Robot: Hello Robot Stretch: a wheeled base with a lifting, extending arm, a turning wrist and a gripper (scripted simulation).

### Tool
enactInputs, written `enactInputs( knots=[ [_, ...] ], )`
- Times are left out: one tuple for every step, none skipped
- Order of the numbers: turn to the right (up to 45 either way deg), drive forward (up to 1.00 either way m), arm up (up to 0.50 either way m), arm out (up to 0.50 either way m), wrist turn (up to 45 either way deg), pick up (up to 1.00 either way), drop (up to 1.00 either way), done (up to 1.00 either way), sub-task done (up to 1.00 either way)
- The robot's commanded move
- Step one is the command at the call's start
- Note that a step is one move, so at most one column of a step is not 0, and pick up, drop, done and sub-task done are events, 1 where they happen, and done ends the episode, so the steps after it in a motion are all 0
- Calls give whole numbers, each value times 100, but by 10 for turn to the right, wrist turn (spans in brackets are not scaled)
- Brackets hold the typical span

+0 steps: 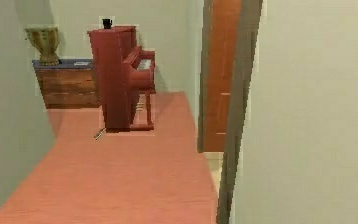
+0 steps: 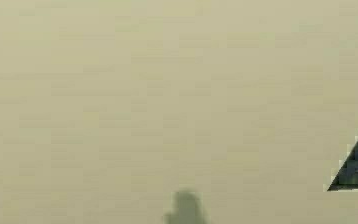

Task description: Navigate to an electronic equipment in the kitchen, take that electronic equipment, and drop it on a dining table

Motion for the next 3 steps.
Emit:
enactInputs(
  knots=[
    [-30, 0, 0, 0, 0, 0, 0, 0, 0],
    [0, 100, 0, 0, 0, 0, 0, 0, 0],
    [0, 25, 0, 0, 0, 0, 0, 0, 0]
  ],
)
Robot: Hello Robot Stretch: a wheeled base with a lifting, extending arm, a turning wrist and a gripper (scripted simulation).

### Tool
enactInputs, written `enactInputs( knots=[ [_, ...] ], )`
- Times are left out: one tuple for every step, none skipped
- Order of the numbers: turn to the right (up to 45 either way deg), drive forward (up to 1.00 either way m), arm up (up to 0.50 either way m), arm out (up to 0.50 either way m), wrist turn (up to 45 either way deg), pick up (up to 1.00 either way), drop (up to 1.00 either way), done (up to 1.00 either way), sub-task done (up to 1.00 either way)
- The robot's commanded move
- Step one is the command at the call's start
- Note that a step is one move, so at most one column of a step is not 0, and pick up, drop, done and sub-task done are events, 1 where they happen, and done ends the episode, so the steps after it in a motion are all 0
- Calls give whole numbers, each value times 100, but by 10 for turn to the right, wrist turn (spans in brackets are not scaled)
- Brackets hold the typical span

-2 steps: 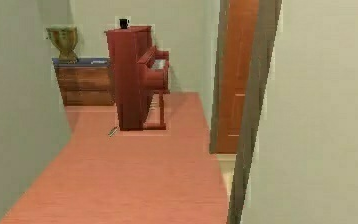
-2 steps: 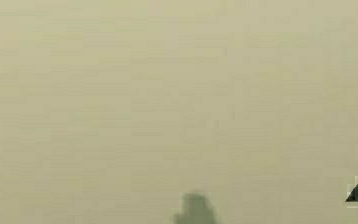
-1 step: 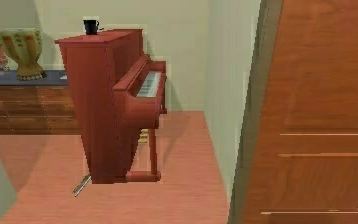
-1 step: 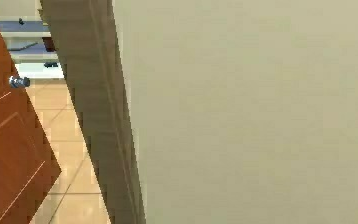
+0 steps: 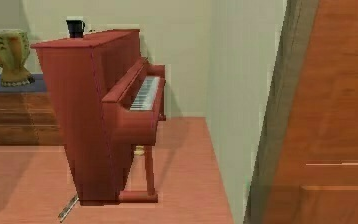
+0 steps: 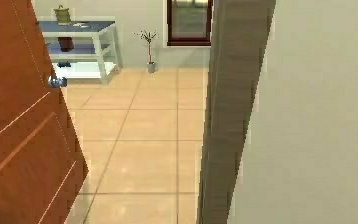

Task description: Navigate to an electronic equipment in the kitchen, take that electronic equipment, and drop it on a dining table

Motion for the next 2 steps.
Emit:
enactInputs(
  knots=[
    [360, 0, 0, 0, 0, 0, 0, 0, 0],
    [0, 35, 0, 0, 0, 0, 0, 0, 0]
  ],
)
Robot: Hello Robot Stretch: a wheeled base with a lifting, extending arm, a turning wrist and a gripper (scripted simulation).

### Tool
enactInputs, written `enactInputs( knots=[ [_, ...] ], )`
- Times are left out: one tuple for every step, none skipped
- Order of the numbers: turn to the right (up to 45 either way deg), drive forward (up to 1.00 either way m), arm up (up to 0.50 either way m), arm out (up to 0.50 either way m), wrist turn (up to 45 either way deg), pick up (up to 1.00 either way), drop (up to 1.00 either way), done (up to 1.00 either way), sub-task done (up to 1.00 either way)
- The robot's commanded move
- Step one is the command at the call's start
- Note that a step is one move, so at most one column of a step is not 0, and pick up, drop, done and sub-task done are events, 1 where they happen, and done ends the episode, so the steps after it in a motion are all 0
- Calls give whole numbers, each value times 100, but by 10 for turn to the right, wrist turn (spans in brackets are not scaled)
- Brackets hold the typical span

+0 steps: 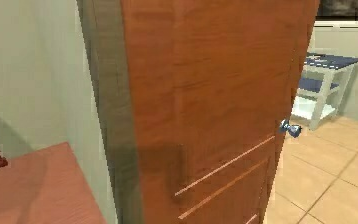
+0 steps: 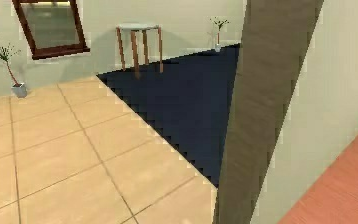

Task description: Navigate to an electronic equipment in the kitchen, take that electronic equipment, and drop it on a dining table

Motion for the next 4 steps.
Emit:
enactInputs(
  knots=[
    [450, 0, 0, 0, 0, 0, 0, 0, 0],
    [30, 0, 0, 0, 0, 0, 0, 0, 0],
    [0, 45, 0, 0, 0, 0, 0, 0, 0],
    [450, 0, 0, 0, 0, 0, 0, 0, 0]
  ],
)
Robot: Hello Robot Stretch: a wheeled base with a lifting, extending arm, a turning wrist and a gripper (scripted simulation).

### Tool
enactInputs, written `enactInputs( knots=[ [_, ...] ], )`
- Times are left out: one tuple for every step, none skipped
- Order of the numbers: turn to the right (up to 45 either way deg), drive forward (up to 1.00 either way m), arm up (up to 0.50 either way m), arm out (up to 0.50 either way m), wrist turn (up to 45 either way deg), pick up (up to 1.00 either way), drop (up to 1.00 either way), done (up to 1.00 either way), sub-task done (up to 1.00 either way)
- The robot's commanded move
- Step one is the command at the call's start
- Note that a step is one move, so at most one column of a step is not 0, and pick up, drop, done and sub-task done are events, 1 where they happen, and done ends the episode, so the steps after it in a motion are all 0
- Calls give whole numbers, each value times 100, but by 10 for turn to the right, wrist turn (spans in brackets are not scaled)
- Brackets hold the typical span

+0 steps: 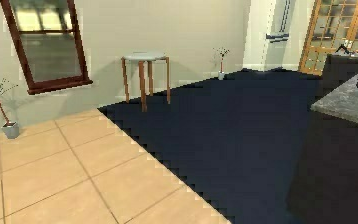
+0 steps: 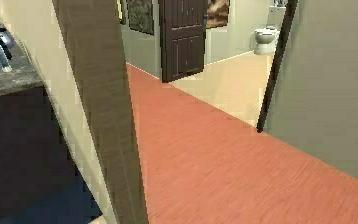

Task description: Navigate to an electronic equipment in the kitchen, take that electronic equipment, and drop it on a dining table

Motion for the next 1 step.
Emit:
enactInputs(
  knots=[
    [90, 0, 0, 0, 0, 0, 0, 0, 0]
  ],
)
